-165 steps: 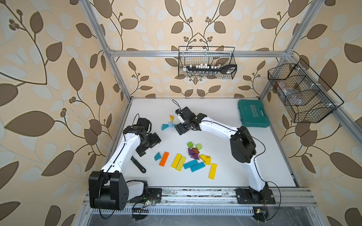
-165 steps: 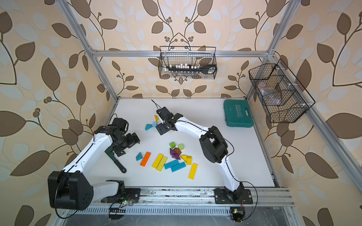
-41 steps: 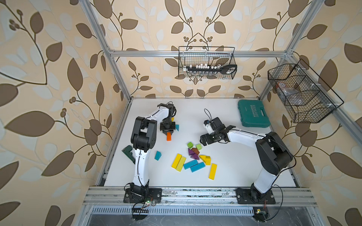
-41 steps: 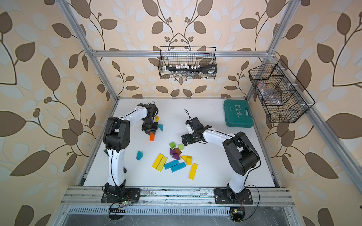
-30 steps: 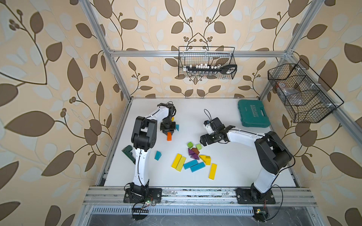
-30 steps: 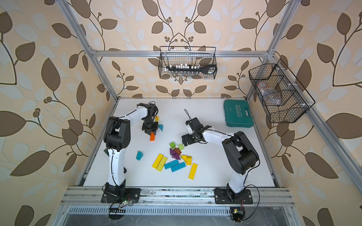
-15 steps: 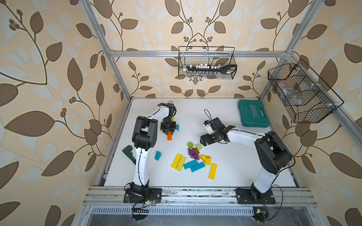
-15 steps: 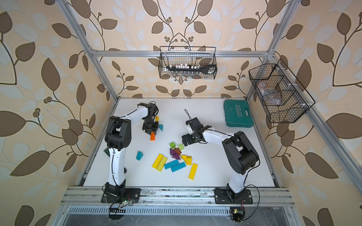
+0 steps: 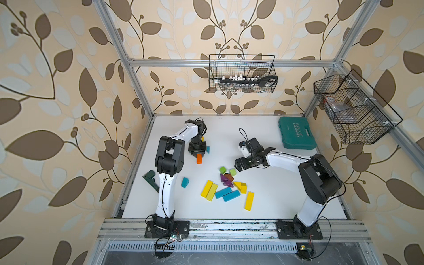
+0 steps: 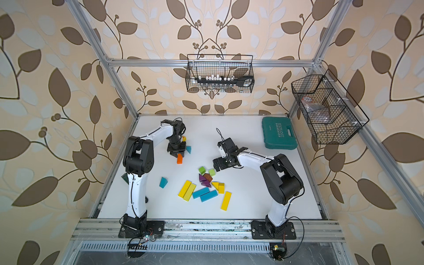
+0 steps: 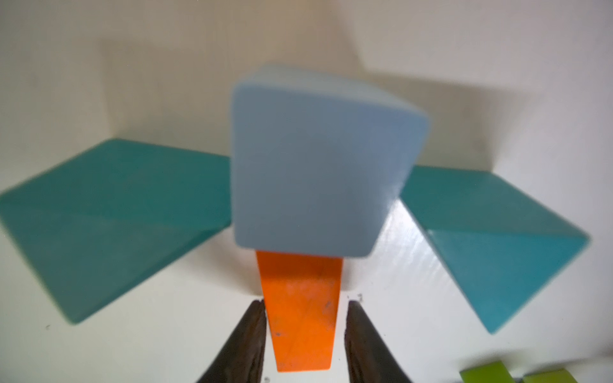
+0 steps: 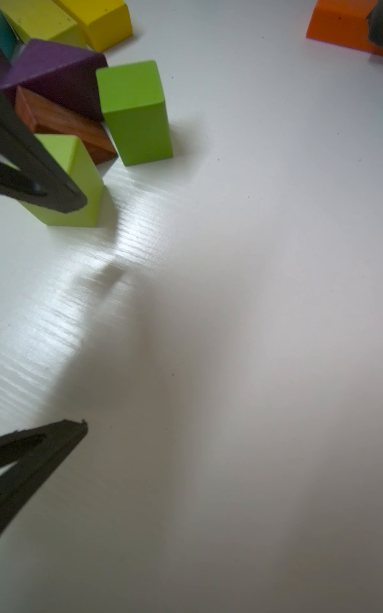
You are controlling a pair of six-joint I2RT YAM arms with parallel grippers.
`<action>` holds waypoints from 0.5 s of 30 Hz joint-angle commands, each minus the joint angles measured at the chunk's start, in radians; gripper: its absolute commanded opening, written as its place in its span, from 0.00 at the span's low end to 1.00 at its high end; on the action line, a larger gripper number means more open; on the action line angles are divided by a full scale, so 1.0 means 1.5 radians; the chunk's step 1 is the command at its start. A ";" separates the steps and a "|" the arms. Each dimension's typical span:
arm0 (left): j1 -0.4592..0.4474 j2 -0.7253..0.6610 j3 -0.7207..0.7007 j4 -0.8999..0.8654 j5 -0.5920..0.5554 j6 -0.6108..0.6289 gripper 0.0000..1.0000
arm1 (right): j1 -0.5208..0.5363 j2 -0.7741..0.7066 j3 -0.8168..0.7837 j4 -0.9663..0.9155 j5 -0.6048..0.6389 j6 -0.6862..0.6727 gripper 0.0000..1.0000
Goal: Assemble a small pinwheel with building blocks
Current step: Assemble the building block at the center of the board.
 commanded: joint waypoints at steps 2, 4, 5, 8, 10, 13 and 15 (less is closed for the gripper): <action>0.003 -0.055 0.005 -0.025 0.019 -0.020 0.48 | -0.002 0.002 0.013 -0.013 -0.003 -0.009 1.00; 0.000 -0.093 -0.021 -0.028 0.005 -0.042 0.54 | -0.002 -0.001 0.011 -0.013 -0.003 -0.009 1.00; 0.000 -0.112 -0.037 -0.028 0.001 -0.053 0.57 | -0.002 -0.003 0.010 -0.013 -0.003 -0.010 1.00; -0.006 -0.185 -0.109 -0.013 0.002 -0.093 0.65 | -0.002 -0.008 0.008 -0.013 -0.003 -0.010 1.00; -0.029 -0.241 -0.164 -0.001 -0.003 -0.116 0.68 | -0.002 -0.012 0.006 -0.011 -0.005 -0.008 1.00; -0.095 -0.300 -0.232 0.003 -0.026 -0.143 0.69 | -0.002 -0.020 0.002 -0.010 -0.003 -0.005 1.00; -0.148 -0.316 -0.259 -0.013 -0.050 -0.160 0.70 | -0.002 -0.026 -0.001 -0.010 0.001 -0.003 1.00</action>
